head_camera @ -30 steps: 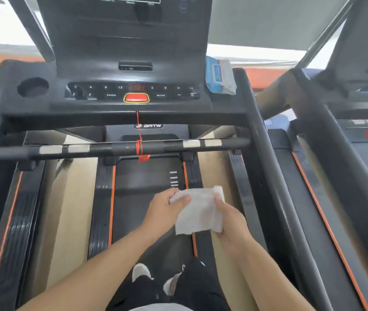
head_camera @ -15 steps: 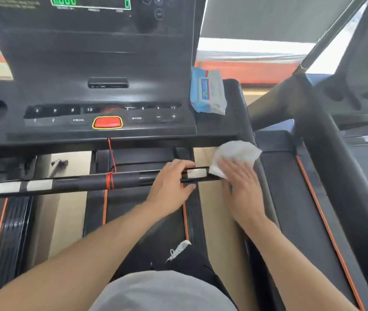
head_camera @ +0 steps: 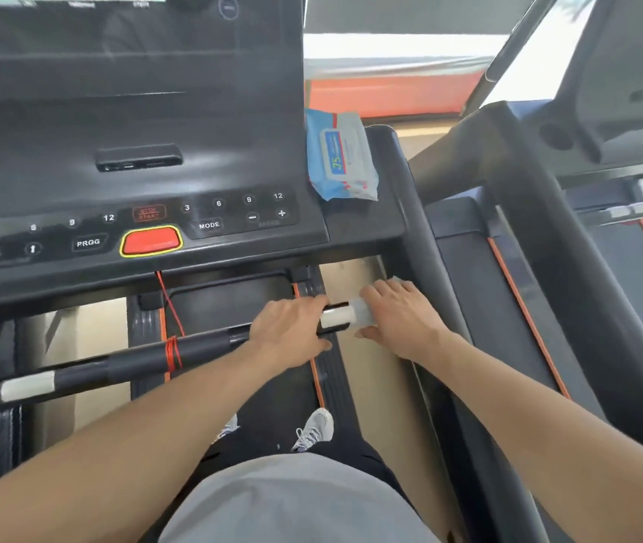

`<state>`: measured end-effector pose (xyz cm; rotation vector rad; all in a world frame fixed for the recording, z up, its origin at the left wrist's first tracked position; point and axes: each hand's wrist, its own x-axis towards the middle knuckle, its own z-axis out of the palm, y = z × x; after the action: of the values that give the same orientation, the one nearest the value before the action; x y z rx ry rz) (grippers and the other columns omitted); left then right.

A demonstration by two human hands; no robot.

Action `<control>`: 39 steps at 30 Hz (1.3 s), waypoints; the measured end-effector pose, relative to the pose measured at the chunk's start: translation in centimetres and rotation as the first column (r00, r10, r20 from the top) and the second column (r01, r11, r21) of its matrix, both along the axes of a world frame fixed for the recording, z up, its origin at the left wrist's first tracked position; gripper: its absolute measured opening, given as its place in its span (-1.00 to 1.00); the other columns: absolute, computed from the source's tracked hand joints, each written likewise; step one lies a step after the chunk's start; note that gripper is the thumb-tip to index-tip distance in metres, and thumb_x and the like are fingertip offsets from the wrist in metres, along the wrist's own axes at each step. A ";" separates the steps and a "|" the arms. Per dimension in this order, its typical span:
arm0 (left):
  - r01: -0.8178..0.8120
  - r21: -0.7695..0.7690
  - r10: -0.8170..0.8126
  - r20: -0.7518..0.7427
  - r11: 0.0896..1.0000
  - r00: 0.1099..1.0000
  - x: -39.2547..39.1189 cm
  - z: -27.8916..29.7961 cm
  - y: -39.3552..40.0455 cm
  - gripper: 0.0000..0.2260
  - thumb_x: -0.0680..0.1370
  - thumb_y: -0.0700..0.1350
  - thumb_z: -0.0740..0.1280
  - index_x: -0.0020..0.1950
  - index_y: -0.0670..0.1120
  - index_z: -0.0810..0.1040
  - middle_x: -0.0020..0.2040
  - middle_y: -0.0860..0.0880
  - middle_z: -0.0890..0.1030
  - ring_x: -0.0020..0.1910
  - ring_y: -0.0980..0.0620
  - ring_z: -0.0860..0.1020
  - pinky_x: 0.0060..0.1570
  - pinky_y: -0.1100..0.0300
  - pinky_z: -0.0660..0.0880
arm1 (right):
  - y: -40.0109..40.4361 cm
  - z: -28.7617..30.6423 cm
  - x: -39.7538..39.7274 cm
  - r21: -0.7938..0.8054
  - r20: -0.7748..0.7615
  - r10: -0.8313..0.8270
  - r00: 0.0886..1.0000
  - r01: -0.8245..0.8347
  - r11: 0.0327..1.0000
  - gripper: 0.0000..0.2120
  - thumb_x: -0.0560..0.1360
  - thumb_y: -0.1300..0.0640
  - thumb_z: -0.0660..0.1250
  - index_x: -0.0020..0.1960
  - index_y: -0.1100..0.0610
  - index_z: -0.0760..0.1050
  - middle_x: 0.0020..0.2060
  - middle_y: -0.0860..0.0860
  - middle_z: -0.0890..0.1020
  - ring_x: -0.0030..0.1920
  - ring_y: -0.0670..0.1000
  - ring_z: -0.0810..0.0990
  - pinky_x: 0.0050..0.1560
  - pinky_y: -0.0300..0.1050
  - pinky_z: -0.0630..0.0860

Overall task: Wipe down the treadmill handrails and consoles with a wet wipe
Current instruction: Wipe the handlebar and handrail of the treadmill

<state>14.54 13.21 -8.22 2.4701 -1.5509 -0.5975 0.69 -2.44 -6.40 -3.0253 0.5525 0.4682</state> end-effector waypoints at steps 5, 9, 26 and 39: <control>0.035 0.020 -0.036 0.059 0.999 0.998 0.1 0.0 -0.4 -0.64 0.49 0.15 0.42 0.18 0.05 0.43 0.03 0.03 0.64 -0.06 -0.12 0.63 -0.21 0.08 0.40 | 1.4 -0.4 1.4 -0.036 -0.019 0.020 1.000 -0.021 0.999 -0.73 0.52 -0.03 0.37 0.14 0.08 0.44 0.03 0.02 0.63 0.04 0.11 0.60 0.22 0.03 0.45; 0.050 0.002 -0.050 0.059 0.999 0.997 0.3 -0.3 -0.3 -0.65 0.49 0.12 0.42 0.17 0.03 0.44 0.00 0.02 0.65 -0.09 -0.13 0.64 -0.21 0.04 0.53 | -0.3 0.8 0.8 -0.263 -0.152 0.083 0.985 -0.122 0.957 -0.85 0.58 0.12 0.23 0.13 0.09 0.48 -0.05 0.04 0.66 0.11 0.14 0.59 0.61 0.18 -0.05; 0.061 -0.016 -0.059 0.101 0.998 0.993 0.2 0.0 -0.2 -0.67 0.49 0.09 0.44 0.14 0.00 0.45 -0.04 0.01 0.63 -0.15 -0.11 0.63 -0.28 0.08 0.45 | -0.7 1.3 0.0 -0.386 -0.224 0.010 0.974 -0.098 0.917 -0.71 0.56 0.19 0.22 0.26 0.16 0.52 0.13 0.09 0.65 0.39 0.17 0.43 0.61 0.22 -0.24; 0.062 0.027 -0.064 0.112 0.998 0.992 0.2 0.2 -0.4 -0.64 0.49 0.16 0.43 0.15 0.03 0.43 0.00 0.03 0.64 -0.09 -0.10 0.62 -0.23 0.07 0.41 | -1.1 0.9 0.3 -0.267 -0.190 0.144 0.971 -0.193 0.944 -0.72 0.57 0.23 0.18 0.27 0.17 0.42 0.10 0.09 0.64 0.31 0.18 0.50 0.61 0.19 -0.05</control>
<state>14.72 12.85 -8.02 2.5207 -1.6780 -0.4958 0.95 -3.57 -5.47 -3.3479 0.3973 0.7170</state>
